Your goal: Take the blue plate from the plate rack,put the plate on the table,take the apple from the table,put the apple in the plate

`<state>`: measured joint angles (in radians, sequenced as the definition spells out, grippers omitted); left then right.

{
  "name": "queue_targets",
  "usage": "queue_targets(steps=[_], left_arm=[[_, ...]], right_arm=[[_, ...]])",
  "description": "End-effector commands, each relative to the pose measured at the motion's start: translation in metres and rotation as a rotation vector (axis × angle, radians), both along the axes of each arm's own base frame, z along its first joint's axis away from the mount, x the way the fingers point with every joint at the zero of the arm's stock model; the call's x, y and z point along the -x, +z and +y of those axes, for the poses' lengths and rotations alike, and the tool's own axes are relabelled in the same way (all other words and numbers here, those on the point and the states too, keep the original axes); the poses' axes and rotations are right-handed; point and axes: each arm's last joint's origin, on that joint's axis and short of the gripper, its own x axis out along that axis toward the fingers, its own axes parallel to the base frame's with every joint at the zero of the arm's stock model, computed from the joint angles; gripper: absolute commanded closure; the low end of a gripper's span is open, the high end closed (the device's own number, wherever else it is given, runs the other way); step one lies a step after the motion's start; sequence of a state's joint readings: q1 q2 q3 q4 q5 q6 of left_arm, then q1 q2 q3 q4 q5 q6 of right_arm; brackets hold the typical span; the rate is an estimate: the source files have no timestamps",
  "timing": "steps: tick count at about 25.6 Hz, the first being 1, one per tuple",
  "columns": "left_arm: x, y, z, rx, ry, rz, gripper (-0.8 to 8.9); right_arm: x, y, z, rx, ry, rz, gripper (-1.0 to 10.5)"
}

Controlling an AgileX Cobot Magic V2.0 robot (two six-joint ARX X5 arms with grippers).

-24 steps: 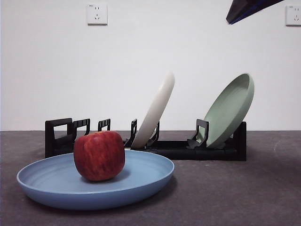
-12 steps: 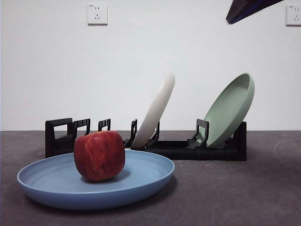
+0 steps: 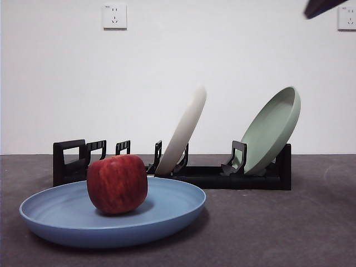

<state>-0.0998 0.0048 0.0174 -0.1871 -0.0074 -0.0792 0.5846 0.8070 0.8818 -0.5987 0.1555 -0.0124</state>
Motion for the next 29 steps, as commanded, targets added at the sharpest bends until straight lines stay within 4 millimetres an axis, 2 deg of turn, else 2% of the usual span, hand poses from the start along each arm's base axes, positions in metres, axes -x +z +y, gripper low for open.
queue_targets(steps=[1,4,6,8,10,12,17,24,29], left_arm=[[0.000,-0.004,0.000,0.004,-0.005,0.010,8.15],[0.000,-0.004,0.000,0.004,-0.005,0.010,8.14],[0.000,-0.004,0.000,0.004,-0.005,0.010,8.15],[0.000,-0.004,0.000,0.004,-0.005,0.010,8.14],[0.000,-0.004,0.000,0.004,-0.005,0.010,8.15],[0.000,-0.004,0.000,0.004,-0.005,0.010,8.14],[0.000,-0.004,0.000,0.004,-0.005,0.010,8.14],[0.000,-0.004,0.000,0.004,-0.005,0.010,8.14],[0.000,-0.004,0.000,0.004,-0.005,0.010,8.15]], right_arm=[[-0.003,0.003,-0.019,-0.002,-0.108,-0.032,9.5],[0.002,0.004,-0.048,-0.054,-0.219,-0.079,9.5],[0.010,-0.006,-0.060,-0.094,-0.242,-0.164,9.5],[0.019,-0.025,-0.069,-0.120,-0.288,-0.264,9.5],[0.025,-0.053,-0.075,-0.140,-0.316,-0.322,9.5],[0.030,-0.084,-0.079,-0.162,-0.292,-0.336,9.5],[0.034,-0.127,-0.083,-0.181,-0.297,-0.314,9.5],[0.038,-0.160,-0.084,-0.196,-0.313,-0.322,9.5],[0.040,-0.174,-0.083,-0.218,-0.320,-0.322,9.5]])
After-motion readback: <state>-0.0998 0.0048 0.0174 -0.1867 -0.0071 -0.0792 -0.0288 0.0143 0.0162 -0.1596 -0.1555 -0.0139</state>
